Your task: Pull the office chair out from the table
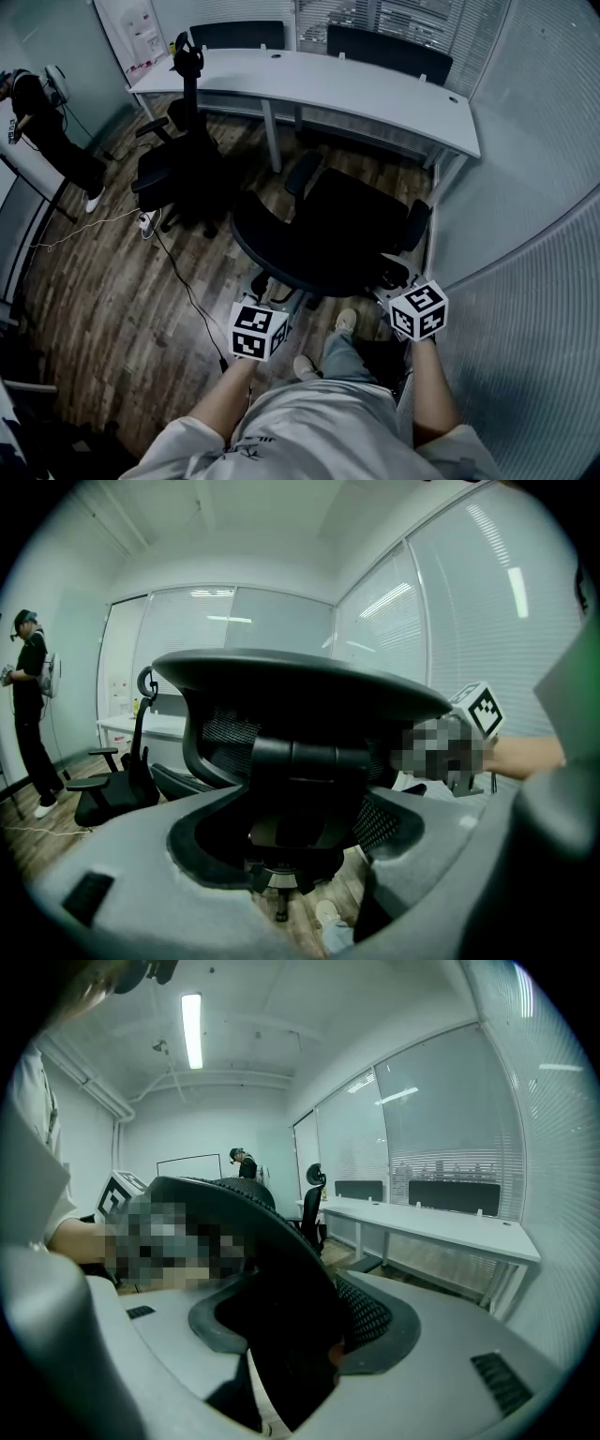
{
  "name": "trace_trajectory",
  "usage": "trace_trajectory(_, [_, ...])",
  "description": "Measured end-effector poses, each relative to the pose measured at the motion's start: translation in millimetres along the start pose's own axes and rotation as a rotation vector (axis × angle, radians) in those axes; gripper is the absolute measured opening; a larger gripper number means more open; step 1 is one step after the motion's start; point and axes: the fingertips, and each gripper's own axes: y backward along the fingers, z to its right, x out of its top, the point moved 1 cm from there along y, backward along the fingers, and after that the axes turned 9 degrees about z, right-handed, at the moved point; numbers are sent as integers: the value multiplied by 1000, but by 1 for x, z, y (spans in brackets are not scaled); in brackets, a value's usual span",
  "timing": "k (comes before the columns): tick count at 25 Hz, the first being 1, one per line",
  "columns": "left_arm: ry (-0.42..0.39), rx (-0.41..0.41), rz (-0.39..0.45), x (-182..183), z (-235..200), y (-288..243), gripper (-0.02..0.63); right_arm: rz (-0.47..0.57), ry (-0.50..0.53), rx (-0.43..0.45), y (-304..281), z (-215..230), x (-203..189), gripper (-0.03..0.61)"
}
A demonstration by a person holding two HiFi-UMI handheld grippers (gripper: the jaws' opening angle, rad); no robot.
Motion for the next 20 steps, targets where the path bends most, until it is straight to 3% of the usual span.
trace_trajectory(20, [0, 30, -10, -13, 38, 35, 325, -2, 19, 9, 39, -19, -11, 218])
